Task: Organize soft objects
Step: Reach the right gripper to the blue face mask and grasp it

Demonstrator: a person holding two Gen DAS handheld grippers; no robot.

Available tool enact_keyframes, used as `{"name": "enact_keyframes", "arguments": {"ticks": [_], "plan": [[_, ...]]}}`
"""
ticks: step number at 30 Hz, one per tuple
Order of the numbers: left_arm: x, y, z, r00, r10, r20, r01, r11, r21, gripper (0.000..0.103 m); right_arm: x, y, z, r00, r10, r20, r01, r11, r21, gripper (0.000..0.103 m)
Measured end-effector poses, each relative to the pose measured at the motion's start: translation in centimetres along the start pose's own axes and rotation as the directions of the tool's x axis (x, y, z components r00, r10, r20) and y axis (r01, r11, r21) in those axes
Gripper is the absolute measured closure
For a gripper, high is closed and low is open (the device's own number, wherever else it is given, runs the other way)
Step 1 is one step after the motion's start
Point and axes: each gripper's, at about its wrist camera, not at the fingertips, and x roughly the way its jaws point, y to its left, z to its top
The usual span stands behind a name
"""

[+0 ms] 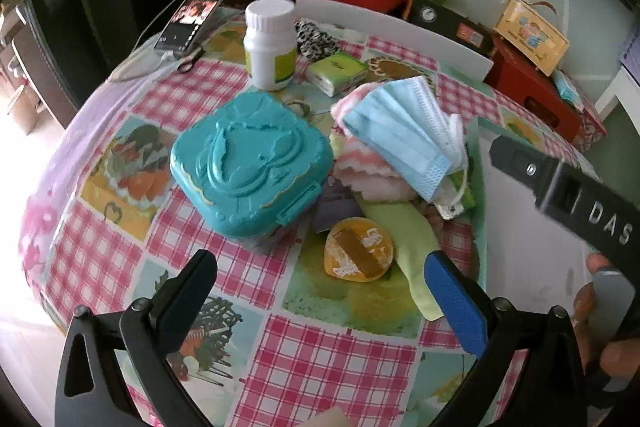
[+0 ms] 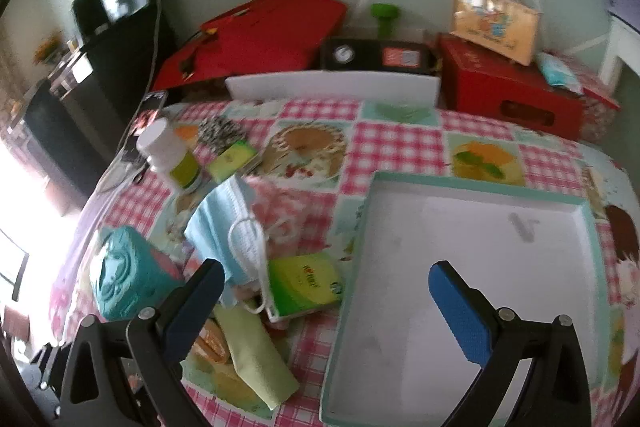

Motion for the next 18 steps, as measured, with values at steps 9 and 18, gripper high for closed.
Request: {"name": "enact_keyframes", "arguments": {"ticks": [9,18], "plan": [[2.1,0.3,-0.3,0.999,-0.019,-0.049,0.018,1.000,-0.018,0.000,2.0,1.8,0.2,0.991,0.134,0.010,-0.133,0.988,-0.072,0.007],[2.8,1.8,-0.3,0.998,0.028,-0.050,-0.031,0.998,-0.062,0.000,4.3,3.9,-0.7,0.977,0.212,-0.023,-0.214,0.969,-0.125,0.024]]}}
